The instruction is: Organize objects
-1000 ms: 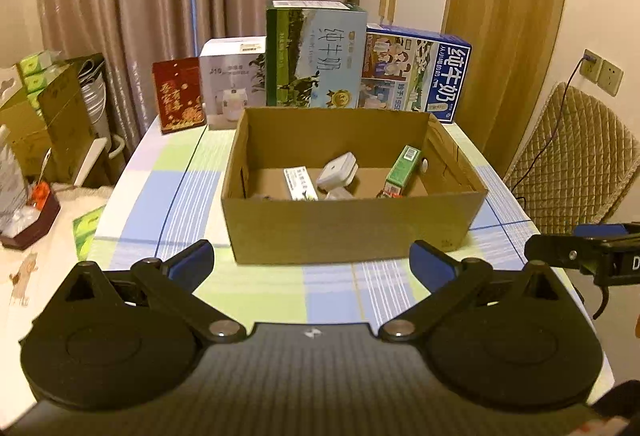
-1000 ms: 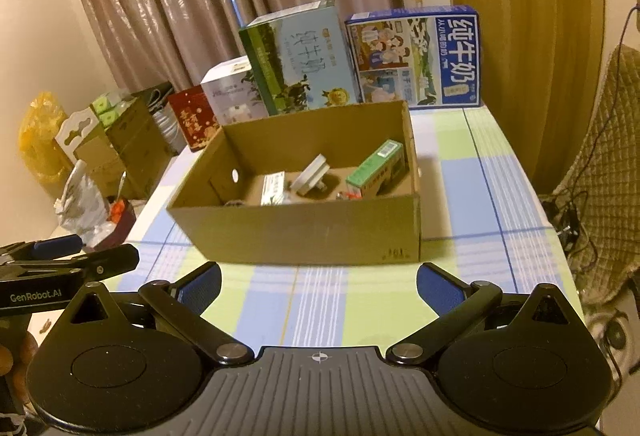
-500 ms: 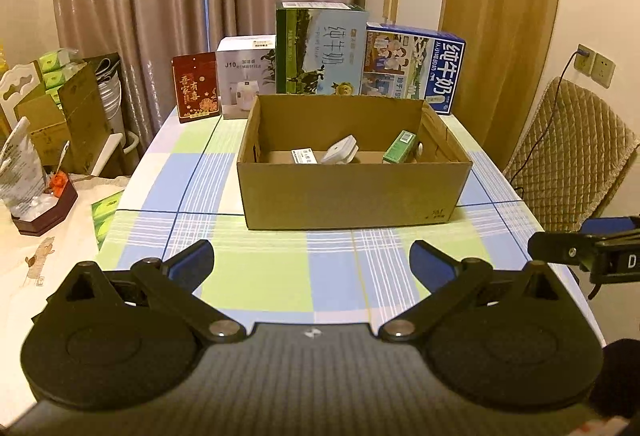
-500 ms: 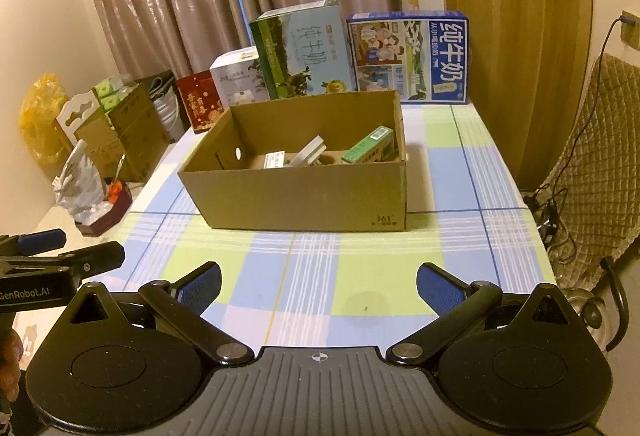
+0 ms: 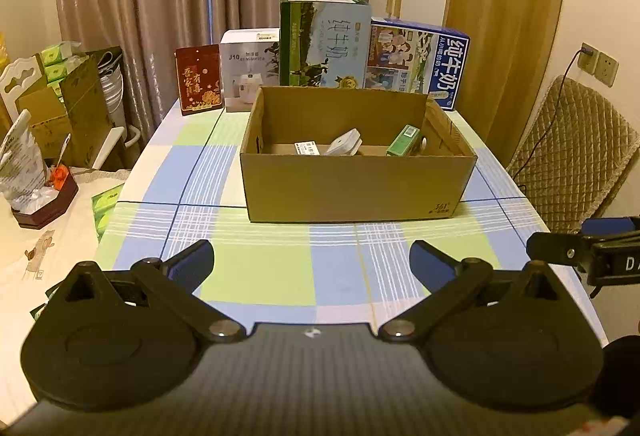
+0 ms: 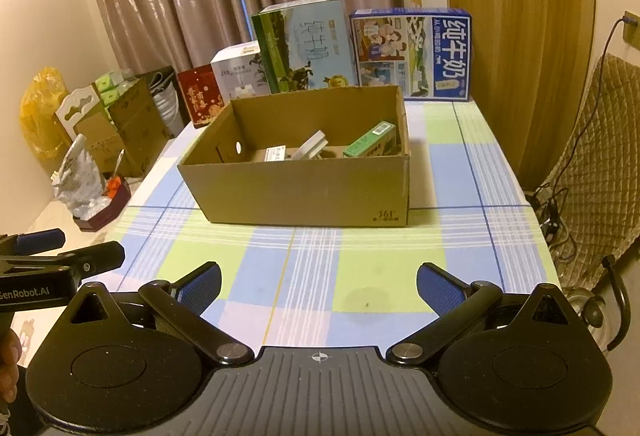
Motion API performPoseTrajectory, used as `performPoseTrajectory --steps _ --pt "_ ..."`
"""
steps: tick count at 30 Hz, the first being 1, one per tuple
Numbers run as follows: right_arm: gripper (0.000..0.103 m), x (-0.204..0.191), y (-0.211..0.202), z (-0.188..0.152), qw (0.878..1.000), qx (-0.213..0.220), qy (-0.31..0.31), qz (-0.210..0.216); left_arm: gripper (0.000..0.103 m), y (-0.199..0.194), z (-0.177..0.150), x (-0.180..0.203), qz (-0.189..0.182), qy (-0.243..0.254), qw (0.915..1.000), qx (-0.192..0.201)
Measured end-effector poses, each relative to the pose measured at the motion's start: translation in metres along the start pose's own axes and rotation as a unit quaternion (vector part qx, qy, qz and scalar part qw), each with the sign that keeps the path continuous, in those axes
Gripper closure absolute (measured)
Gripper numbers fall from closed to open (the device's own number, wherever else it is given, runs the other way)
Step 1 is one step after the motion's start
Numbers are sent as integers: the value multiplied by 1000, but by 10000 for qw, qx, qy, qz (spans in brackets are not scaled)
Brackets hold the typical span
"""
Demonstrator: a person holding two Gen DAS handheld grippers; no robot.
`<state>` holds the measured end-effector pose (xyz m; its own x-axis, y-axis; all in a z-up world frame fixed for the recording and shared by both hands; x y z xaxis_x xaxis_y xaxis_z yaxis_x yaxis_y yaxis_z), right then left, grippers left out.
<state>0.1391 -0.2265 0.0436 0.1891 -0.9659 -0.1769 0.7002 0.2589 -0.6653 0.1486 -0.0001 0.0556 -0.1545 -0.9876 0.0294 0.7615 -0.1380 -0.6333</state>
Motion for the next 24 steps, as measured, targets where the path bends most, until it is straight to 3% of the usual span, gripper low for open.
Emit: performPoseTrajectory --steps 24 --pt "2 1 6 -6 10000 -33 -33 -36 1 7 -6 1 -110 -37 9999 23"
Point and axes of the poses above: each gripper's, at about its wrist camera, not at the fingertips, and y roughly the way its jaws point, x to its right, z to its top, the point moved 2 cm from there along y, roughly the way its jaws point
